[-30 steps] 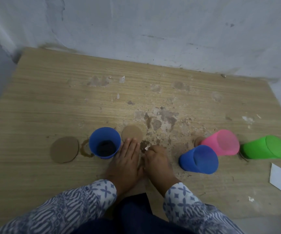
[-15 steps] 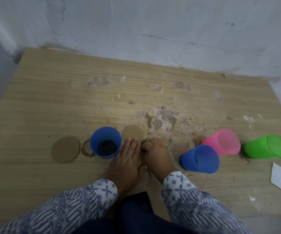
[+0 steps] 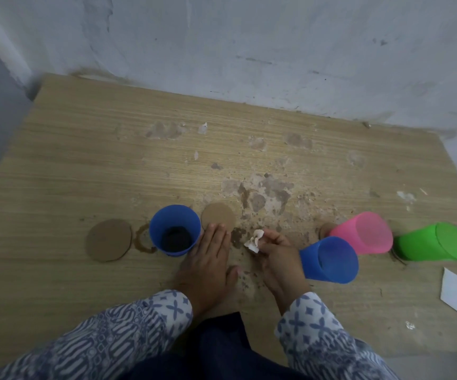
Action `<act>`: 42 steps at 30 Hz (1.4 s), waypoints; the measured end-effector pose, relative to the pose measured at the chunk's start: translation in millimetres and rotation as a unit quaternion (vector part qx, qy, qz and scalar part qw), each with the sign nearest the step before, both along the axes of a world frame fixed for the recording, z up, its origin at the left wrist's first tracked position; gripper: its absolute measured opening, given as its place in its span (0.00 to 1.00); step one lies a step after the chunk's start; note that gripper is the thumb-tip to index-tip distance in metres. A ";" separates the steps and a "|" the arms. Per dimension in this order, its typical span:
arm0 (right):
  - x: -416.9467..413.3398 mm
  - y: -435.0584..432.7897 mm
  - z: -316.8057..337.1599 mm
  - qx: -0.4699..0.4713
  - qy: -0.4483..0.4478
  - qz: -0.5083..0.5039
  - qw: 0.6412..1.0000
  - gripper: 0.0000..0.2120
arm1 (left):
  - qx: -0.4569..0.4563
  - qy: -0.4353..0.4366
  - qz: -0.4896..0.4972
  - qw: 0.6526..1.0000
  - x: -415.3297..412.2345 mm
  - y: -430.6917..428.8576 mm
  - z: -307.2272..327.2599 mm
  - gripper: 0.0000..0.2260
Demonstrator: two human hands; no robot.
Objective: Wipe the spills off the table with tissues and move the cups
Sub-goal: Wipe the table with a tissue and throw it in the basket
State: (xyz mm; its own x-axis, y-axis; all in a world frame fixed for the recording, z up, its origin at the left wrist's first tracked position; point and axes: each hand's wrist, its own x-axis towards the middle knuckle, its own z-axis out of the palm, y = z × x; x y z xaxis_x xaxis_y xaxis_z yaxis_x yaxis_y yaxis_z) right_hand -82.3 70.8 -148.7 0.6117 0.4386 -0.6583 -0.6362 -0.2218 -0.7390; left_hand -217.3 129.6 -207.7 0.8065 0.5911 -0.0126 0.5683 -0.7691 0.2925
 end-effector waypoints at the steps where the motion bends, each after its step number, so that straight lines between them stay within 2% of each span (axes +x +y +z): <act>1: 0.0 -0.6 0.8 -0.066 -0.106 0.061 0.990 0.09 | 0.001 -0.001 0.000 1.000 0.1 0.1 -0.3 0.30; 2: 0.0 -1.5 -0.3 -0.135 -0.242 0.138 0.951 0.09 | 0.003 0.000 0.000 1.000 0.2 0.0 -0.4 0.30; 4: 1.1 -3.6 -7.4 -0.209 -0.456 0.264 0.824 0.09 | 0.006 0.000 -0.001 1.000 0.0 -0.4 -0.3 0.30; 5: 2.5 -4.9 -11.0 -0.223 -0.512 0.295 0.775 0.10 | 0.008 -0.001 -0.001 1.000 -0.2 -0.6 0.0 0.30; 6: 3.8 -6.4 -15.2 -0.234 -0.541 0.314 0.744 0.11 | 0.010 -0.002 -0.001 1.000 -0.2 -0.6 0.1 0.30; 7: 4.5 -7.8 -17.5 -0.242 -0.551 0.326 0.729 0.12 | 0.012 -0.004 0.000 1.000 -0.3 -0.6 0.2 0.30; 15: -3.4 -19.6 -25.4 -0.184 -0.607 0.364 0.682 0.12 | 0.016 -0.008 0.001 1.000 0.2 -0.8 1.9 0.30; 19: 7.8 8.1 -25.0 -0.218 -0.594 0.329 0.701 0.14 | 0.017 -0.009 -0.003 1.000 0.2 -0.6 1.7 0.29; 24: -11.8 -0.5 -30.7 -0.174 -0.615 0.393 0.661 0.13 | -0.006 -0.004 -0.002 1.000 -1.8 0.0 3.2 0.30; 27: -9.4 -15.0 -26.7 -0.164 -0.607 0.392 0.671 0.12 | 0.011 -0.009 -0.007 1.000 -2.0 -0.3 2.1 0.29; 30: 7.8 -7.7 -22.6 -0.210 -0.582 0.344 0.706 0.11 | 0.023 -0.012 -0.013 1.000 -1.7 0.0 0.4 0.30; 32: 18.0 3.2 -24.2 -0.240 -0.575 0.315 0.716 0.13 | 0.023 -0.009 -0.011 1.000 -1.3 0.1 0.0 0.30; 34: 15.7 13.2 -22.0 -0.244 -0.584 0.317 0.706 0.13 | 0.017 -0.004 -0.007 1.000 -0.8 -0.3 0.8 0.30; 38: -14.1 3.8 -24.2 -0.176 -0.607 0.385 0.672 0.11 | -0.001 -0.018 0.002 1.000 -1.5 -0.4 4.7 0.29; 42: -6.0 -12.1 -27.4 -0.165 -0.613 0.399 0.662 0.12 | 0.015 -0.028 -0.005 0.999 -1.3 -1.0 3.4 0.28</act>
